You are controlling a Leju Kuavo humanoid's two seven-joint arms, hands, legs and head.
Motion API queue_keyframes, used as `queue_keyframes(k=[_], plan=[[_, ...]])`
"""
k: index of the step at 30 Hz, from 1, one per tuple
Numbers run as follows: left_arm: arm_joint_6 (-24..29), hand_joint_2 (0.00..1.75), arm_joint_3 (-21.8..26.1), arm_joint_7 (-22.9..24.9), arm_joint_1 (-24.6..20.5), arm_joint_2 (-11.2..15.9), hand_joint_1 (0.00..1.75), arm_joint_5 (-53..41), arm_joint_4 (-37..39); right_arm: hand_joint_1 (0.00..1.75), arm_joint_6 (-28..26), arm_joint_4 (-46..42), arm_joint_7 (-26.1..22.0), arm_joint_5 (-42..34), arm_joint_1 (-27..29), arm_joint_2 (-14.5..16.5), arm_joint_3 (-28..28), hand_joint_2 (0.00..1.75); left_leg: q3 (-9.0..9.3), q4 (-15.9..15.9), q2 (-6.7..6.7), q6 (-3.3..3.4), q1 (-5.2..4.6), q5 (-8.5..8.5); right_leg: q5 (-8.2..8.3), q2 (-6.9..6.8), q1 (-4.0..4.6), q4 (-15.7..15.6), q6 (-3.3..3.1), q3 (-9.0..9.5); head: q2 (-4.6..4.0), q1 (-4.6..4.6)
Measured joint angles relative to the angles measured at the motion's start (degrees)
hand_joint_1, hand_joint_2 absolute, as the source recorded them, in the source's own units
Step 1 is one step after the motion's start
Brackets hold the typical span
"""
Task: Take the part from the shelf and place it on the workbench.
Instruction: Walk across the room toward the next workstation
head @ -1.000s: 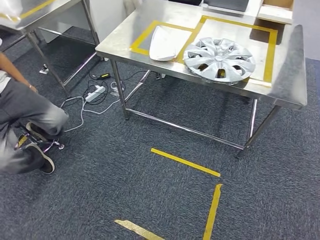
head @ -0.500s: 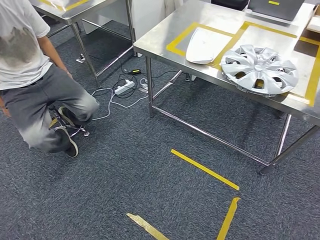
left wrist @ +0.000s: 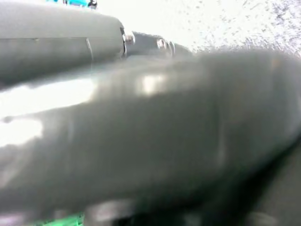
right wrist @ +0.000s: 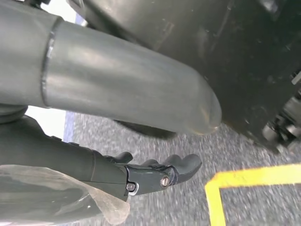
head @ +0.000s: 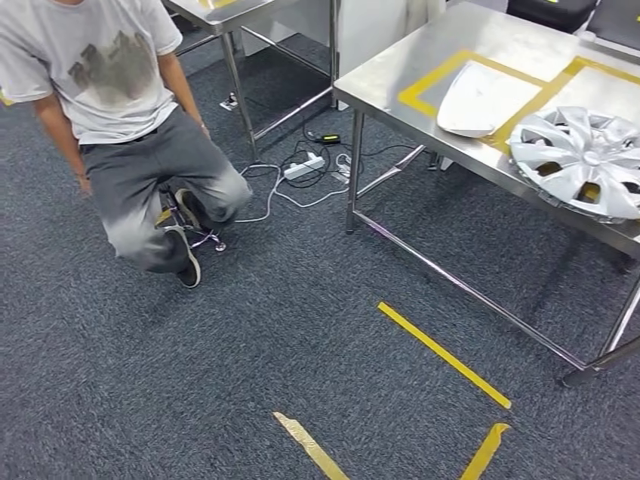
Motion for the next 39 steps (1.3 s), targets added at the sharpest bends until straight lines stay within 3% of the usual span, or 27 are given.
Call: queue_keyframes(k=[1,3,5,7,9,10,12,14,16,18,20,22,24,25,26,27,29,31,33,34,36,37,39], plan=[[0.0,0.00,0.0,0.0,0.1,0.0,0.00,0.0,0.0,0.00,0.0,0.0,0.0,0.0,-0.1,0.0,0.0,0.00,0.06,-0.6,0.23,0.43,-0.22,-0.36,-0.07,-0.64,0.19,0.1,0.19,-0.08,0.00,0.02],[0.0,0.00,0.1,0.0,0.4,0.0,0.00,0.0,0.0,0.00,0.1,0.0,0.0,0.0,-0.3,0.0,0.0,0.00,-0.13,-1.0,-0.96,1.23,-0.11,-0.33,-0.34,-1.30,0.19,0.1,0.63,-0.19,0.00,0.04],[0.0,0.00,0.1,0.0,0.4,0.0,0.00,0.0,0.0,0.00,0.1,0.0,0.0,0.0,-0.4,0.0,0.0,0.00,-0.11,-1.3,-2.23,1.94,0.11,-0.04,-2.16,1.72,-0.08,2.7,1.08,-1.23,0.00,0.09],[0.0,0.00,0.2,0.0,0.2,-0.1,0.00,0.0,0.1,0.00,0.0,0.0,0.0,0.0,-0.2,0.0,0.0,0.00,-0.13,-1.4,-3.60,2.45,0.14,0.13,-5.66,5.46,-0.24,9.8,1.25,-4.37,0.00,0.22],[0.1,0.00,0.2,0.0,0.2,-0.1,0.00,-0.1,0.1,0.00,-0.1,0.0,0.0,0.0,0.1,0.0,0.0,0.00,-0.12,-1.3,-5.16,2.62,0.03,0.17,-7.61,6.25,-0.22,16.4,1.26,-7.86,0.00,0.25],[0.2,0.00,0.2,0.0,0.2,-0.1,0.00,-0.1,0.1,0.00,-0.1,0.0,0.0,0.0,0.2,0.0,0.0,0.00,-0.08,-1.3,-5.97,2.64,-0.01,0.17,-7.03,6.33,-0.21,17.1,1.23,-8.59,0.00,0.25],[0.3,0.00,0.2,-0.1,0.2,-0.2,0.00,-0.3,0.1,0.00,-0.2,0.0,-0.1,0.0,0.2,0.0,0.0,0.00,0.04,-1.2,-7.61,2.60,0.01,0.14,-2.95,7.04,-0.33,12.3,1.10,-7.14,0.00,0.24],[0.6,0.00,0.2,-0.1,0.1,-0.2,0.00,-0.6,0.1,0.00,-0.4,0.0,-0.4,0.0,0.2,0.0,0.0,0.00,-0.16,-0.7,-9.12,2.34,0.00,0.02,0.31,9.75,-0.72,5.0,1.07,-4.16,0.00,0.24],[1.0,0.00,0.2,-0.1,0.1,-0.2,0.00,-0.8,0.1,0.00,-0.8,0.0,-0.7,0.1,0.2,0.0,0.0,0.00,-0.79,-0.4,-10.35,1.69,0.07,0.13,0.75,11.44,-0.89,1.9,1.03,-2.70,0.01,0.19],[1.2,0.00,0.2,-0.1,0.2,-0.2,0.00,-1.0,0.1,0.00,-1.1,0.0,-0.9,0.2,0.2,0.0,0.0,0.00,-1.30,-0.3,-11.24,1.01,0.27,0.35,0.89,10.42,-0.82,1.5,0.69,-2.46,0.01,0.16],[1.2,0.00,0.2,-0.1,0.2,-0.1,0.00,-1.0,0.1,0.00,-1.2,0.0,-1.0,0.3,0.2,0.0,0.0,0.00,-2.12,1.6,-9.34,0.44,0.19,-0.92,1.14,8.90,-0.88,1.2,0.16,-2.26,0.01,0.01],[1.2,0.00,0.2,-0.1,0.1,-0.1,0.00,-1.1,0.1,0.00,-1.4,0.0,-1.3,0.3,0.3,0.0,0.0,0.00,-4.65,7.5,-6.26,-0.15,0.17,-4.32,1.14,7.12,-0.80,1.0,-0.26,-2.12,0.00,-0.21],[1.2,0.00,0.3,-0.1,0.0,-0.1,0.00,-1.1,0.1,0.00,-1.7,0.0,-1.6,0.4,0.4,0.0,0.0,0.00,-7.58,14.3,-5.29,-0.53,0.36,-7.20,1.00,5.18,-0.63,1.0,-0.46,-2.12,0.00,-0.27],[1.3,0.00,0.3,-0.1,0.0,0.0,0.00,-1.1,0.1,0.00,-1.8,0.0,-1.7,0.4,0.5,0.0,0.0,0.00,-8.01,15.6,-5.14,-0.59,0.40,-7.29,0.94,4.24,-0.59,1.0,-0.47,-2.10,0.00,-0.26],[1.3,0.00,0.3,-0.1,0.0,0.0,0.00,-1.1,0.1,0.00,-1.9,0.0,-1.8,0.5,0.4,0.0,0.0,0.00,-7.34,14.6,-4.97,-0.57,0.42,-6.29,0.87,3.38,-0.57,1.0,-0.45,-2.04,0.00,-0.27],[1.3,0.00,0.3,-0.1,0.1,0.0,0.00,-1.1,0.1,0.00,-1.9,0.0,-1.9,0.5,0.3,0.0,0.0,0.00,-5.65,11.6,-4.53,-0.45,0.39,-4.47,0.78,2.63,-0.56,1.0,-0.40,-1.91,0.00,-0.27],[1.2,0.00,0.3,0.0,0.1,0.0,0.00,-1.1,0.1,0.00,-2.0,0.0,-1.9,0.5,0.2,0.0,0.0,0.00,-1.61,3.8,-2.15,0.00,-0.01,-1.41,0.53,1.37,-0.41,1.1,-0.15,-1.64,0.00,-0.29],[1.2,0.00,0.3,0.0,0.2,0.0,0.00,-1.1,0.1,0.00,-2.0,0.0,-1.9,0.5,0.1,0.0,0.0,0.00,0.15,-0.2,-0.38,0.64,-0.55,-0.80,0.30,0.18,-0.16,1.1,0.28,-1.55,0.01,-0.21],[1.2,0.00,0.3,0.0,0.4,0.0,0.00,-1.1,0.2,0.00,-2.0,0.0,-1.9,0.5,0.0,0.0,0.0,0.00,0.07,-0.7,-1.13,1.30,-0.72,-0.87,0.17,-1.03,-0.07,1.0,0.81,-1.38,0.01,-0.10],[1.2,0.00,0.4,0.0,0.6,0.0,0.00,-1.1,0.2,0.00,-2.0,0.0,-1.9,0.5,-0.2,0.0,0.0,0.00,0.11,-0.9,-1.75,1.63,-0.63,-0.70,-0.16,-0.68,-0.14,1.2,1.11,-1.42,0.01,-0.04],[1.2,0.00,0.4,0.0,0.5,0.0,0.00,-1.1,0.2,0.00,-2.0,0.0,-1.9,0.6,-0.3,0.0,0.0,0.00,0.25,-1.4,-2.91,2.30,-0.31,-0.32,-2.31,2.16,-0.34,4.4,1.60,-2.81,0.01,0.21],[1.2,0.00,0.4,0.0,0.4,0.0,0.00,-1.1,0.2,0.00,-2.0,0.0,-1.8,0.7,-0.3,0.0,0.0,0.00,0.24,-1.4,-3.50,2.52,-0.19,-0.20,-4.04,4.10,-0.45,7.7,1.73,-4.45,0.01,0.39],[1.3,0.00,0.4,0.0,0.3,-0.1,0.00,-1.2,0.2,0.00,-1.9,0.0,-1.6,0.7,-0.1,0.0,0.0,0.00,0.20,-1.4,-4.90,2.71,-0.15,-0.13,-6.88,5.93,-0.53,15.3,1.85,-8.30,0.00,0.59]])
